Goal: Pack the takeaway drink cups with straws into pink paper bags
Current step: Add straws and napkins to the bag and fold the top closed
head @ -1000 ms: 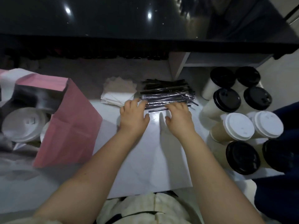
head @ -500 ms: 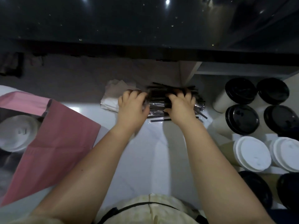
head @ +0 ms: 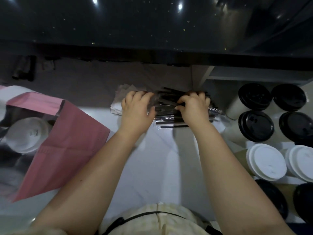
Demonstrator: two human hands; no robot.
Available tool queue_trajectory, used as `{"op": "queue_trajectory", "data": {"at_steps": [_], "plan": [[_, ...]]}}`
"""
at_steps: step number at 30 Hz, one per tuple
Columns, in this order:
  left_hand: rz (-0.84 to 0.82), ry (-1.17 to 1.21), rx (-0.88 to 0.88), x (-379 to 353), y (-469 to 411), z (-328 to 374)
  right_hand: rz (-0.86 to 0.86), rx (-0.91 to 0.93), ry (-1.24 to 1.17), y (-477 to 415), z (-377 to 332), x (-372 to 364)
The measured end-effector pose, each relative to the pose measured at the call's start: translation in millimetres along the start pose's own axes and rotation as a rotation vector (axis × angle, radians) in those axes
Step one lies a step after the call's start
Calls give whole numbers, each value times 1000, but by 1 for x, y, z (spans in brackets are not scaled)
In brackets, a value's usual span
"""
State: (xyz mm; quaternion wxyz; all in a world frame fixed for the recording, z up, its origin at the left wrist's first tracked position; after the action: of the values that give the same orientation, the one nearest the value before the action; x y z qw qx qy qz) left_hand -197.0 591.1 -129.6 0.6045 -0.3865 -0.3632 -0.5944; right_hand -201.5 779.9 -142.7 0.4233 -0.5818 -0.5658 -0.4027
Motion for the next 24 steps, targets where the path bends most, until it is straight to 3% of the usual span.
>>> {"op": "queue_trajectory", "data": {"at_steps": [9,14,24], "plan": [[60,21,11,30,36,2,119,49,-220,25,-9,23],[118,42,40,40,60,-3,141,83,-225,24,-11,25],[4,-121,108,34,74,2,101,204,-165,16,-14,14]]}}
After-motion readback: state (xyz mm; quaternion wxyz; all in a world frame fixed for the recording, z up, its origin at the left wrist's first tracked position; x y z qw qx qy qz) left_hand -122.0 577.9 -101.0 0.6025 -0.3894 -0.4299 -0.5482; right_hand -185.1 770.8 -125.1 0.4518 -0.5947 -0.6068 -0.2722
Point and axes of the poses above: each hand's wrist, its own y-axis away from the middle knuckle, its own x-axis out of the back of the hand, z = x × y, the point moved 2 cm from there along -y, towards the middle knuckle, and after that the axes turned 9 degrees about x, right-handed, at the moved point
